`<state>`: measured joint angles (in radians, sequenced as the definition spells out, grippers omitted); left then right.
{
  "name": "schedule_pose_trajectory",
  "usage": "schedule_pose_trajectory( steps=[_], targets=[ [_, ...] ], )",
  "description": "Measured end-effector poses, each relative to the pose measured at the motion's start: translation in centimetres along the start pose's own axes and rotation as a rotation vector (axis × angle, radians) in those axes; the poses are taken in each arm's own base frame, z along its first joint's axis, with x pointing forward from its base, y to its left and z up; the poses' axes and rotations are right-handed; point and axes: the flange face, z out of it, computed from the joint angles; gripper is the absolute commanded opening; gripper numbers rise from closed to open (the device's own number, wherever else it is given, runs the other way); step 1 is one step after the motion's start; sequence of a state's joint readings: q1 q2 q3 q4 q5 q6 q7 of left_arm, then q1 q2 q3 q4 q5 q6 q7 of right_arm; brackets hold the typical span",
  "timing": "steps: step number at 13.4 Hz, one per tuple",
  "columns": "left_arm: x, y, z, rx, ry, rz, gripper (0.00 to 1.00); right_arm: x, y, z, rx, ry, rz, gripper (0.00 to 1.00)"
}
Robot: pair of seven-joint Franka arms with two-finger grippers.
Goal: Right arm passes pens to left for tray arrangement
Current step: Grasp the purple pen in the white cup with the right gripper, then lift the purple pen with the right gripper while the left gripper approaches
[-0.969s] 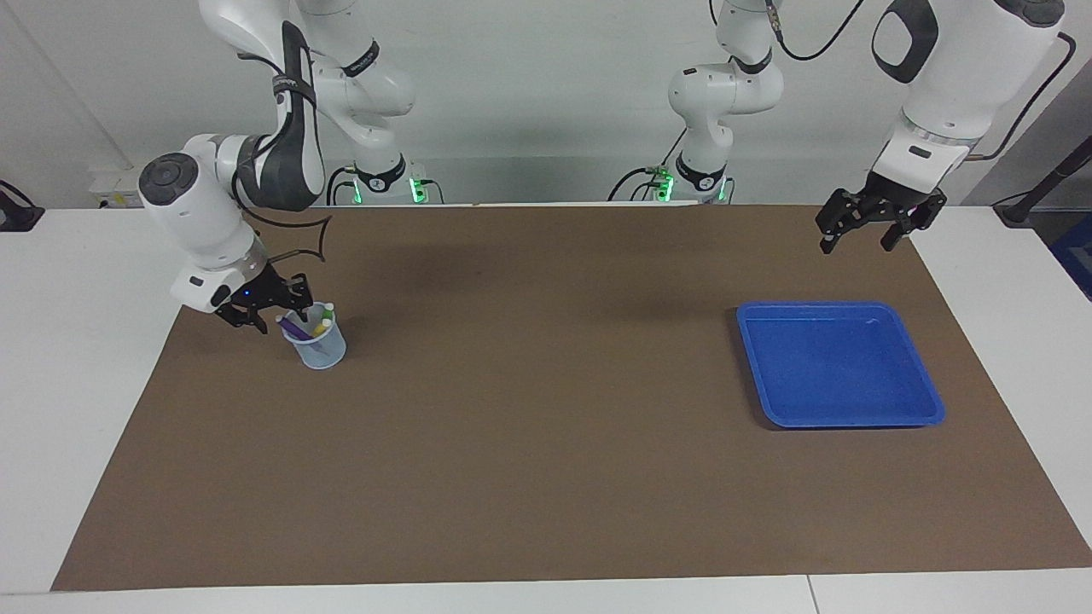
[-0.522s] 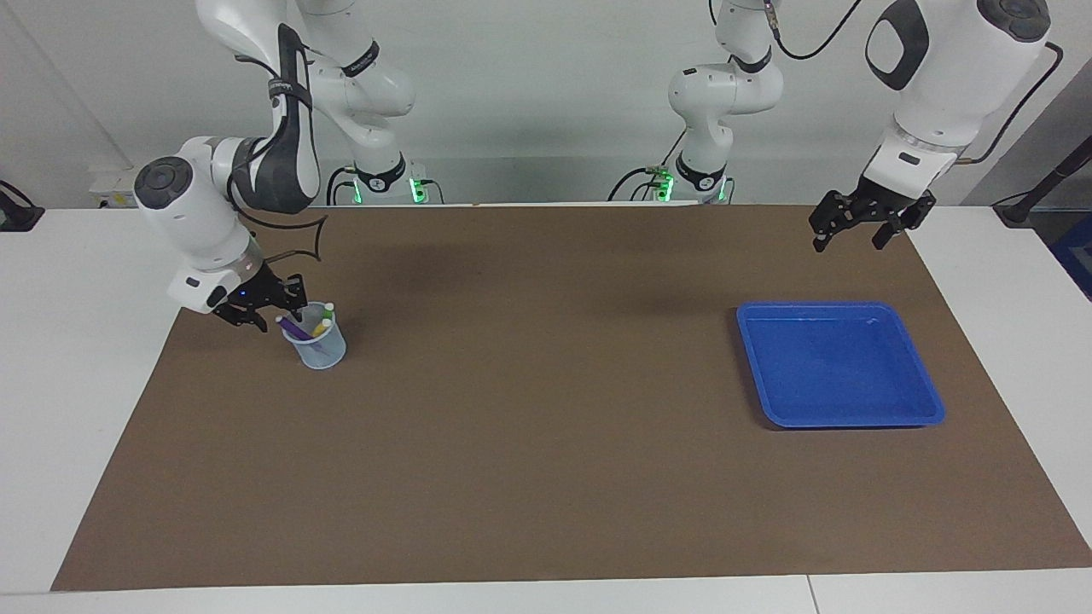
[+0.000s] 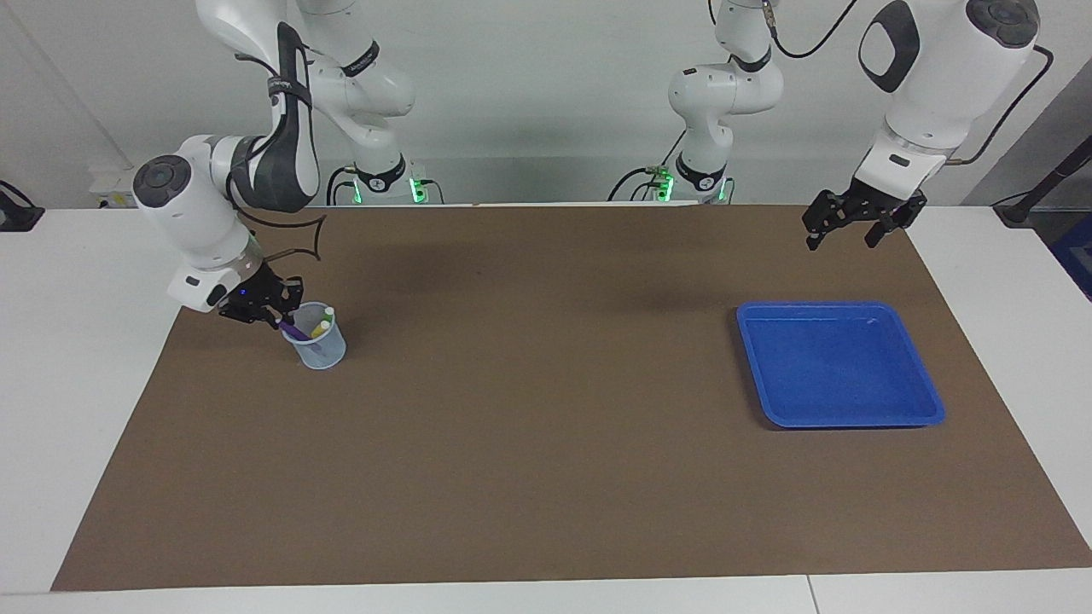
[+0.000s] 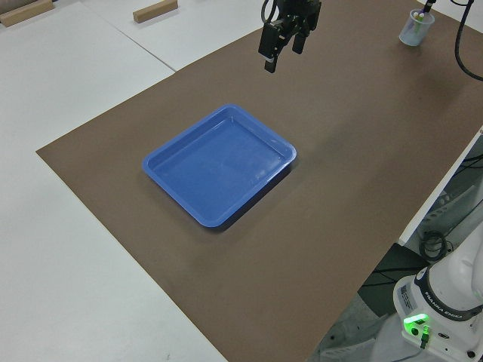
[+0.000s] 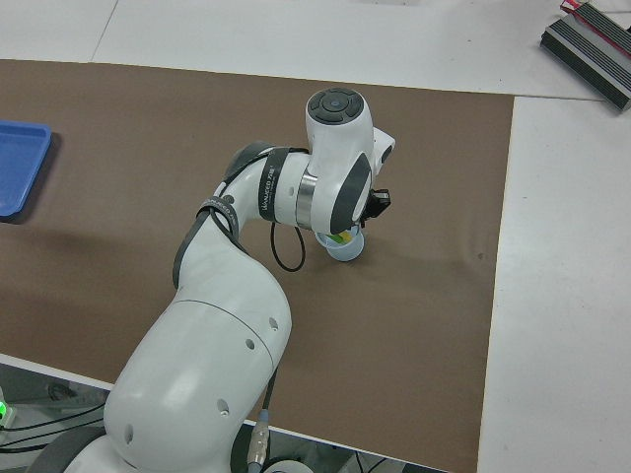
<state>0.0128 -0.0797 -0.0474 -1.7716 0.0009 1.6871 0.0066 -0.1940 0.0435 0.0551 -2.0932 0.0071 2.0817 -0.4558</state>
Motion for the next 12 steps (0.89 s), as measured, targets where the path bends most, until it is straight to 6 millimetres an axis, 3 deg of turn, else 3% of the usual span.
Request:
schedule_pose_trajectory(
  steps=[4,9,12],
  targets=[
    [-0.4,0.0,0.2,0.000,-0.006,-0.001,1.00,0.8,-0.4,-2.5,0.028,0.006,0.003,0.00],
    [-1.4,0.0,1.2,-0.021,-0.023,-0.022,1.00,2.7,-2.8,-11.4,0.029,0.005,-0.054,0.00],
    [-2.0,1.4,1.9,-0.152,-0.041,-0.127,1.00,3.6,-5.2,-15.9,0.045,0.035,-0.049,0.00]
  ],
)
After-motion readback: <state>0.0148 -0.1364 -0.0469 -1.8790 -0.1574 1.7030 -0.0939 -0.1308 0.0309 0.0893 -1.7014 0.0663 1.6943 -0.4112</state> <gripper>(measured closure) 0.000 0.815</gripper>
